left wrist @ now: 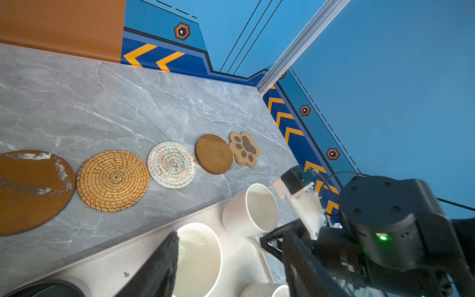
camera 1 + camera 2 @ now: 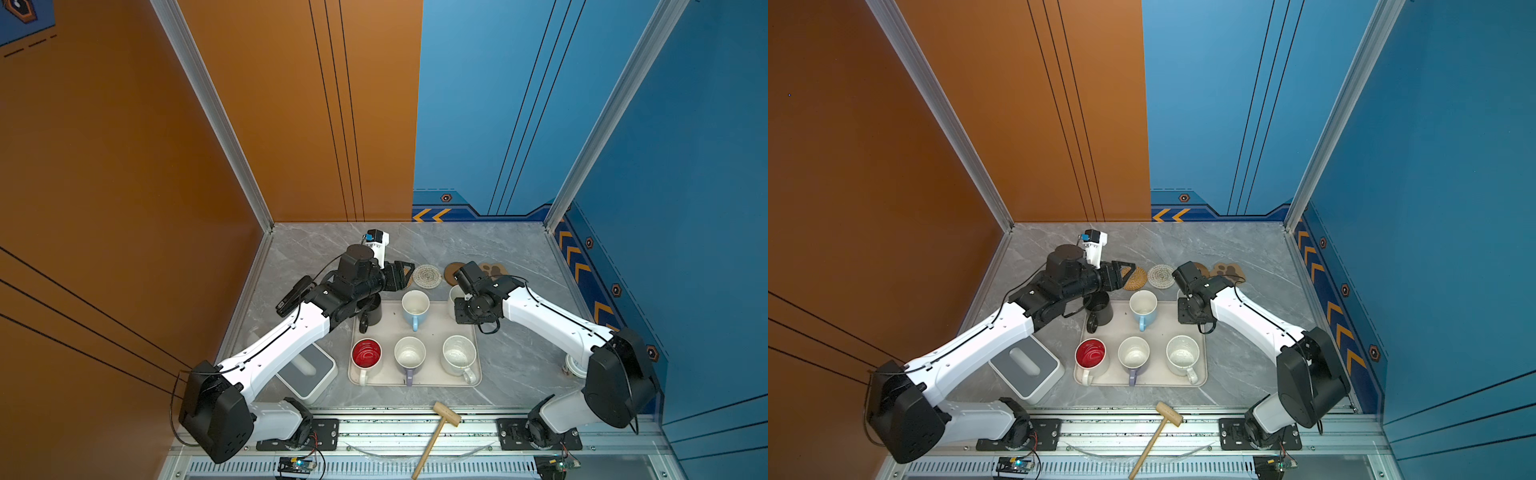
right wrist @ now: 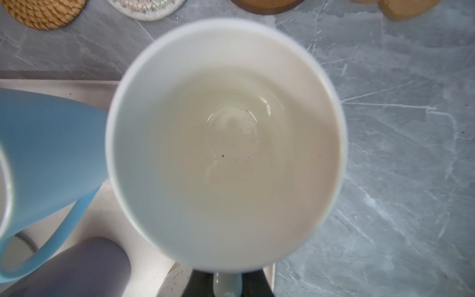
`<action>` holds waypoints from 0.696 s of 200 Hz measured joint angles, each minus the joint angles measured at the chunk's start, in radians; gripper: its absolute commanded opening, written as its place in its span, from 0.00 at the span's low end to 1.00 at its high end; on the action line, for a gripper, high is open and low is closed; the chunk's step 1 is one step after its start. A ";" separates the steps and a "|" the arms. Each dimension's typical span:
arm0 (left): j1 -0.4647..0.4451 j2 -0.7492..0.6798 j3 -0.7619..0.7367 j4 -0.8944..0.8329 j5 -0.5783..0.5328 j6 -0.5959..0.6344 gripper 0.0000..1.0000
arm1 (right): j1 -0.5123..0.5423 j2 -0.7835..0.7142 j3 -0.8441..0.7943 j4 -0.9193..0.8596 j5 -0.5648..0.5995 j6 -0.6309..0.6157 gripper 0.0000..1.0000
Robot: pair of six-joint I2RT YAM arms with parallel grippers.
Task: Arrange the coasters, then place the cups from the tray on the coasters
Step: 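Lift the white mug with the right gripper toward the paw-shaped coaster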
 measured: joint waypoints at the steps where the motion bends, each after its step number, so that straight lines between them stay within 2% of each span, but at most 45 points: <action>1: 0.000 0.000 0.000 0.000 0.000 0.000 0.65 | 0.000 -0.003 0.001 -0.002 0.002 -0.001 0.00; 53: 0.000 -0.006 -0.015 0.003 0.000 0.000 0.65 | -0.032 -0.061 0.051 -0.023 0.015 -0.037 0.00; 105: 0.000 -0.017 -0.015 0.003 -0.004 0.000 0.65 | -0.200 -0.055 0.101 -0.048 0.012 -0.114 0.00; 139: 0.000 -0.017 -0.015 0.009 -0.008 -0.001 0.65 | -0.314 0.004 0.183 -0.054 0.011 -0.170 0.00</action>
